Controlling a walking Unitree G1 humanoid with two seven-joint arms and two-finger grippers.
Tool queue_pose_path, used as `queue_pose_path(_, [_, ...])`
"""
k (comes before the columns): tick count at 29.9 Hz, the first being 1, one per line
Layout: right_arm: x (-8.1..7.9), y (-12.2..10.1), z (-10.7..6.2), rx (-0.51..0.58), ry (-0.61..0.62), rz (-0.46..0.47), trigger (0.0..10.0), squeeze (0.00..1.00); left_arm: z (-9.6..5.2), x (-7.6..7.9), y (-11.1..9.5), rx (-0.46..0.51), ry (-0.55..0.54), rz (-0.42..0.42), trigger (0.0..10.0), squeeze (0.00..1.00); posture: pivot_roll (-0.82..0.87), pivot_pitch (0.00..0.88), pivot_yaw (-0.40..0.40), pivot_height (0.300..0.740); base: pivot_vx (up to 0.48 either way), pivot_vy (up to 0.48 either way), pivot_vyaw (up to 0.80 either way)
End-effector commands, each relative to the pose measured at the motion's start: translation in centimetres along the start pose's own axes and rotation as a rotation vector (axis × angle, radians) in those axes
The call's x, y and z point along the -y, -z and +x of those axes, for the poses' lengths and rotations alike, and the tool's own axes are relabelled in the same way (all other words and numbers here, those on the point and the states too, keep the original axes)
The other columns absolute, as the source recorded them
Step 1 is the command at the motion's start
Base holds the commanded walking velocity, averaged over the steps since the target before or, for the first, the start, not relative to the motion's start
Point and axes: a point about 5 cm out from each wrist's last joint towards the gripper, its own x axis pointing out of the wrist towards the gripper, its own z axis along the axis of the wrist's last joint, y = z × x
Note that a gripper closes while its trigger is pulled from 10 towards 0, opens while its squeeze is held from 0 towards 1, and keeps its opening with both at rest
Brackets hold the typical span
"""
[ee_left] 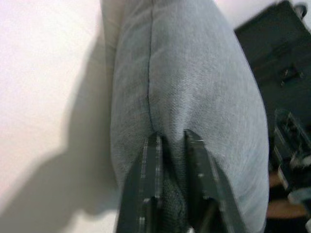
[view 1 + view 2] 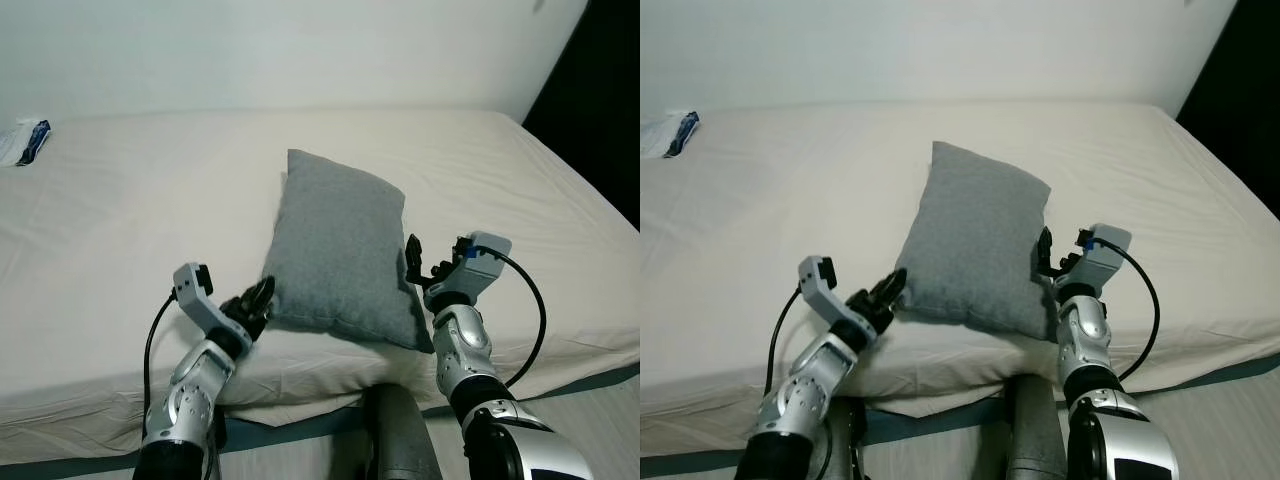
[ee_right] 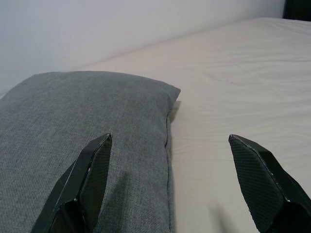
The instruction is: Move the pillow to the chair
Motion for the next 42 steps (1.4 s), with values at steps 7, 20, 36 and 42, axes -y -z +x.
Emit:
queue_pose_path(7, [0.1,0.2,-0.1,-0.006,0.002,-0.005,10.0,0.0,-0.3,-1.3,-0.6,-0.075,-0.013,0.131,0.0,0.0,0.09,0.095,-0.077,0.56,0.0,0.0,0.0])
queue_pose_path(20, [0.4,0.0,-0.1,0.001,0.013,-0.009,10.0,0.0,1.4,-2.7,-9.8,0.082,-0.135,0.44,0.0,0.0,0.09,0.094,-0.077,0.56,0.0,0.0,0.0])
queue_pose_path(36, [0.1,0.0,0.0,-0.003,0.006,-0.008,10.0,0.0,-0.6,-4.5,-13.8,0.078,-0.176,0.582,10.0,0.0,0.09,0.095,-0.084,0.56,0.0,0.0,0.0])
queue_pose_path(42, [0.2,0.1,-0.1,-0.004,0.007,-0.009,10.0,0.0,-2.0,-6.9,-11.6,0.054,-0.253,0.375,10.0,1.0,0.09,0.093,-0.08,0.56,0.0,0.0,0.0])
